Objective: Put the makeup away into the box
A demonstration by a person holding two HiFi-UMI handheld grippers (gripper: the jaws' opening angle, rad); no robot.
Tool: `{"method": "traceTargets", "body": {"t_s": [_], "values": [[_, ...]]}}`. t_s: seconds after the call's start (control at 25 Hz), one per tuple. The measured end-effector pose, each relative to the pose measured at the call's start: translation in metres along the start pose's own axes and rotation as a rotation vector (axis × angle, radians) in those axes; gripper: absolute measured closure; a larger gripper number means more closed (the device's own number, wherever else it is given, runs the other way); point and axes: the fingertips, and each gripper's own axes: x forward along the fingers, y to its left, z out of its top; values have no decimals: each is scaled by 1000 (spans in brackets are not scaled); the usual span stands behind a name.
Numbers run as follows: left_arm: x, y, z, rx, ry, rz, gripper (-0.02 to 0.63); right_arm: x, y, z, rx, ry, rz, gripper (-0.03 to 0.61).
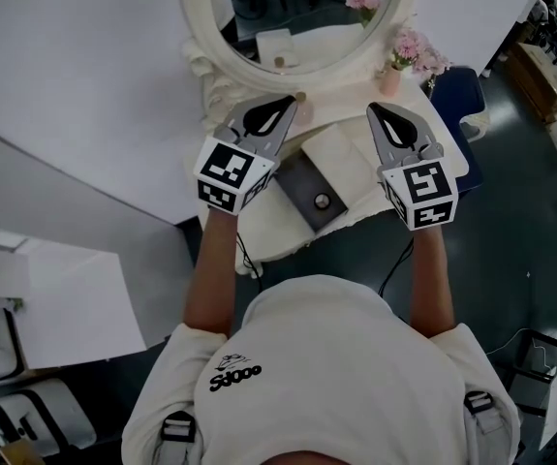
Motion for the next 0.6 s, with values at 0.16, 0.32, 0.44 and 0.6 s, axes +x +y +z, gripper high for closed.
{"method": "traceTargets", "body": {"t_s": [0.16, 0.32, 0.44, 0.6], "values": [[-3, 0, 4, 22, 4, 6, 595, -1, 3, -1, 2, 5, 0, 577], [-6, -2, 5, 40, 10, 10, 596, -2, 6, -2, 1, 5, 0, 577], [-6, -3, 4, 59, 7, 11, 595, -3, 6, -3, 3, 6, -1, 577], [-8, -3, 2, 61, 12, 15, 595, -3, 7, -2, 3, 2, 1, 577]]}}
